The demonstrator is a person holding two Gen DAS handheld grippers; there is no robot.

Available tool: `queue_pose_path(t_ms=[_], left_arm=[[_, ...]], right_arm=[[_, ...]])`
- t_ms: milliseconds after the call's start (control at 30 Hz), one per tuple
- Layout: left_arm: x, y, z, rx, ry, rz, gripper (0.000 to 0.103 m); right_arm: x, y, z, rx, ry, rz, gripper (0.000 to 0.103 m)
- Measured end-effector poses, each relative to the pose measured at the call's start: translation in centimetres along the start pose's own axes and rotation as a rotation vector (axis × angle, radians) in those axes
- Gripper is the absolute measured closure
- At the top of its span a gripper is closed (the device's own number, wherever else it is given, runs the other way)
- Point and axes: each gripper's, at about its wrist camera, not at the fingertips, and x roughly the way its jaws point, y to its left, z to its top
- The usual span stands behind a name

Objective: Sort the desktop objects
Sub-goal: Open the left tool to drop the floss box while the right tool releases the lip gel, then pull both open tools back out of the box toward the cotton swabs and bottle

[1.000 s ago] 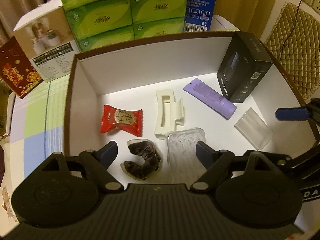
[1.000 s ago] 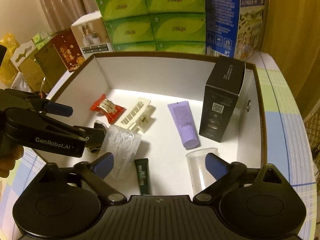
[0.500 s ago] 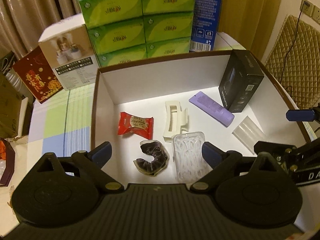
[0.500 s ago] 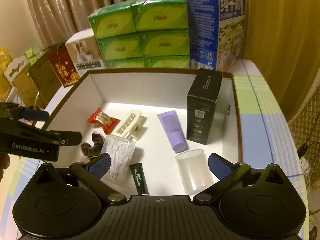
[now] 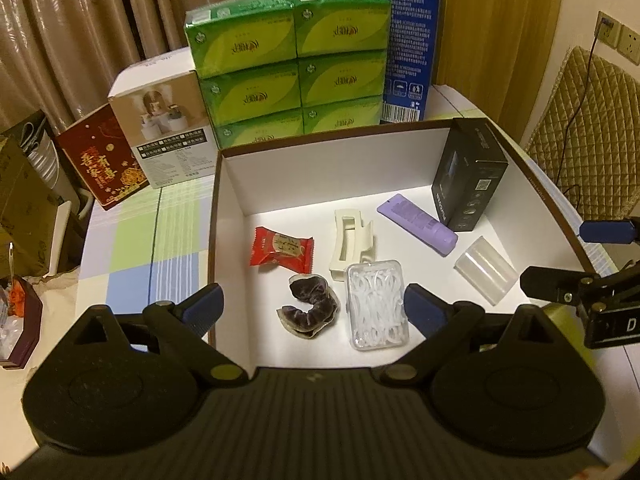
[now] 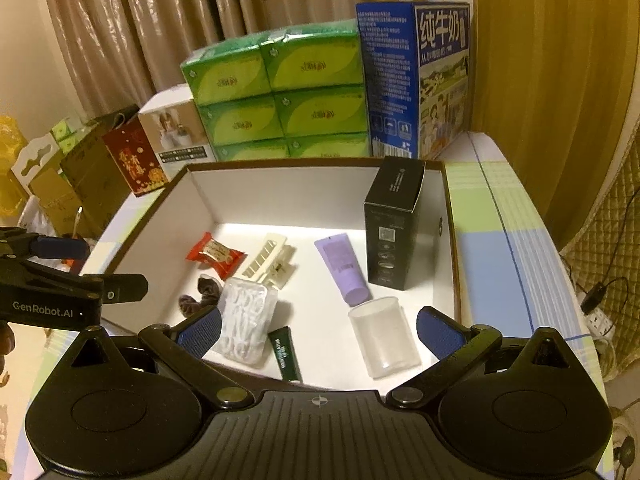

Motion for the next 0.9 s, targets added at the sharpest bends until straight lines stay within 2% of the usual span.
queue_pose_path(t_ms=[600, 900], left_arm=[[-6.1, -0.5, -3.4, -0.03, -0.058, 0.013, 0.008], [-8.8, -1.2, -6.2, -0.036, -0.069, 0.019, 0.008]], right_arm=[[-5.6, 2.3, -2.3, -0.025, -0.063, 0.033, 0.002], [-8.0, 3.1, -4.9, -0.056, -0.062, 0.049, 0.002]])
